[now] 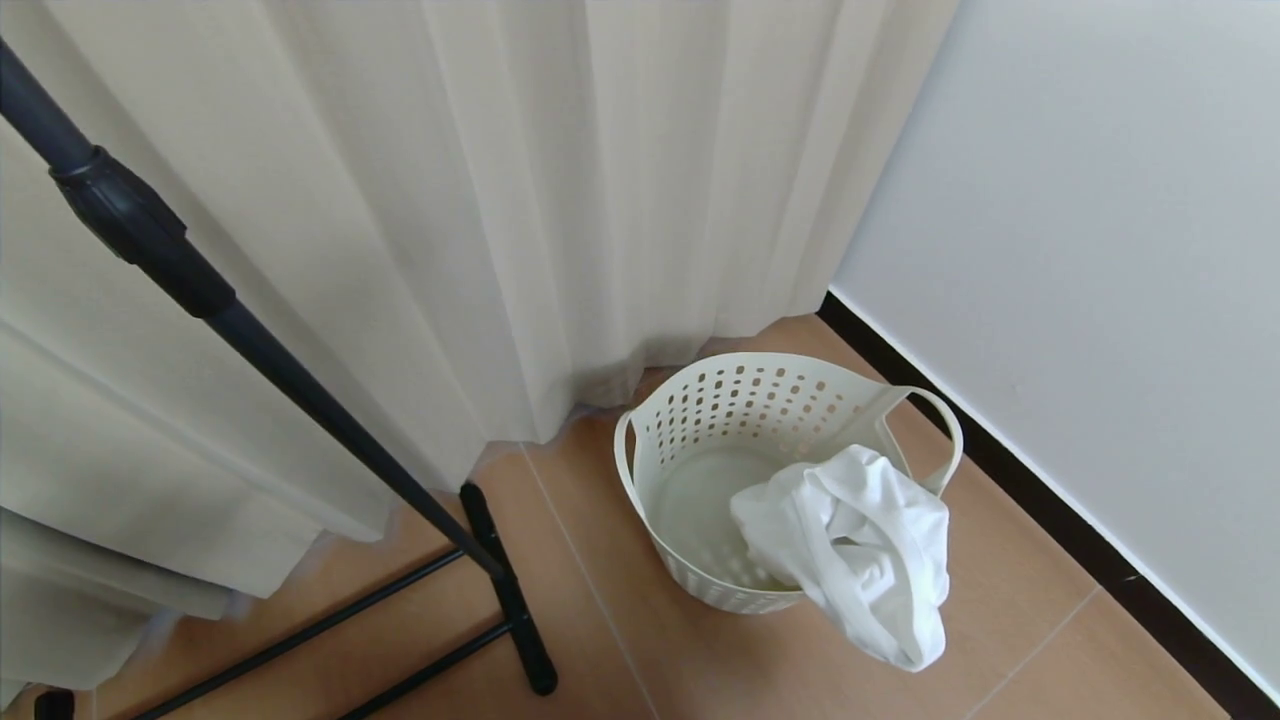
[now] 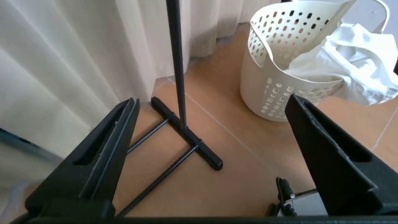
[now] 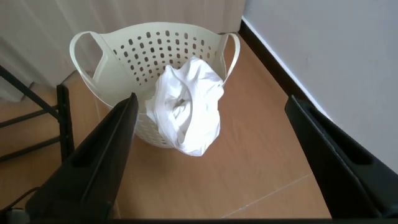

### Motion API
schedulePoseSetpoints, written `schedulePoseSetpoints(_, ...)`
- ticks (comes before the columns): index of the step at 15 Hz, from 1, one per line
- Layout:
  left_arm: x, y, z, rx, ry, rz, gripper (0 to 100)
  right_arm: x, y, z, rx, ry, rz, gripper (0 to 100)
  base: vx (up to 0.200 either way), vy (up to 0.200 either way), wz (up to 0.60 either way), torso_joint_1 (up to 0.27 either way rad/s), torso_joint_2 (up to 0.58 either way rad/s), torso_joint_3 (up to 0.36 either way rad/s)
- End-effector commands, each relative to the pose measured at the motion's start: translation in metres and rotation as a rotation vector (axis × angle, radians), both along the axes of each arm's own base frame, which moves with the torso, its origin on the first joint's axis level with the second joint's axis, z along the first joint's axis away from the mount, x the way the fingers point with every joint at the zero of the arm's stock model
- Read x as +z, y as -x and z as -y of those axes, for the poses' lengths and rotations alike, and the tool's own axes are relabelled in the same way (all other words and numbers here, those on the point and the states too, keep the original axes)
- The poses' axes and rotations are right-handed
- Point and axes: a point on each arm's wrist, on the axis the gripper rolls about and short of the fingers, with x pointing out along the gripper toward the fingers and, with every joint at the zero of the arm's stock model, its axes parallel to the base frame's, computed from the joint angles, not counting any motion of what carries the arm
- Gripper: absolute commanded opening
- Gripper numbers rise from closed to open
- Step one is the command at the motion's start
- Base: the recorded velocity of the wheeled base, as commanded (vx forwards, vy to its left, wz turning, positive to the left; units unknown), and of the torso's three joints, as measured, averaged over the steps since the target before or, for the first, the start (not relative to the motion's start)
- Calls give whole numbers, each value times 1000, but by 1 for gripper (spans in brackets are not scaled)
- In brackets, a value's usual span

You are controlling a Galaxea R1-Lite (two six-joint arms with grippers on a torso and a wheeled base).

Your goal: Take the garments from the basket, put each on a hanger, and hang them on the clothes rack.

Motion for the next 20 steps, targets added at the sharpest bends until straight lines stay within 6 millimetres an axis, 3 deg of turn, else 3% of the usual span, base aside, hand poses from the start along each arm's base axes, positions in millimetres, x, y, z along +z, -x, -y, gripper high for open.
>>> schedulePoseSetpoints(1,0,0,0,0,0,-1,100,-1,0,0,0,2,-16,100,0,0,0,7,2,-198)
schedulePoseSetpoints(6,0,0,0,0,0,-1,100,1,-3,0,0,6,-73,100,0,0,0,4,0,-200)
schedulePoseSetpoints(9,0,0,0,13,11,-2,100,5,-24,0,21,52,-305,100,0,0,0,4,1,-139)
schedulePoseSetpoints(10,0,0,0,13,11,-2,100,5,-24,0,21,52,-305,100,0,0,0,0,0,0)
schedulePoseSetpoints(14,0,0,0,23,18,-4,100,56,-64,-6,157,123,-387,100,0,0,0,0,0,0)
schedulePoseSetpoints(16,0,0,0,22,18,-4,100,69,-83,-10,206,224,-412,100,0,0,0,0,0,0)
schedulePoseSetpoints(20,0,0,0,20,18,-4,100,96,-146,-22,354,729,-412,100,0,0,0,0,0,0)
